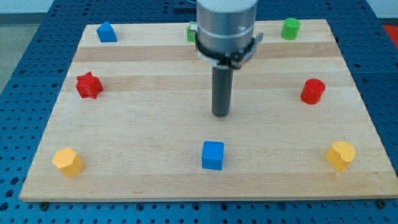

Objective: Move the green circle towards center of the board

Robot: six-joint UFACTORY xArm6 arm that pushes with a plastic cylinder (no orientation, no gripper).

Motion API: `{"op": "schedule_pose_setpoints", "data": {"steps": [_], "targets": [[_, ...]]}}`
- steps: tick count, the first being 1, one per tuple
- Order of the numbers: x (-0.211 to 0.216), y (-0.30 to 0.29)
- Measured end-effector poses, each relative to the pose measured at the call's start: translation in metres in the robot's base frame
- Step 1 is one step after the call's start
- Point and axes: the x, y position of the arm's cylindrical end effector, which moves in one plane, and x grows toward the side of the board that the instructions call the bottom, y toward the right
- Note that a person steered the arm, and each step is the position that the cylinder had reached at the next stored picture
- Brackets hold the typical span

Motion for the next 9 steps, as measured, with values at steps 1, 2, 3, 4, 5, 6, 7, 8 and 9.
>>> {"op": "schedule_pose_setpoints", "data": {"steps": [1,2,3,4,5,6,7,8,9], "targets": [[-0.04,0.007],[-0.059,0.017],[-0.072,0.072],[-0.085,0.152],[-0.106,0.22],[-0.127,0.247],[-0.168,0.286],[-0.18,0.296],[-0.18,0.296]]}}
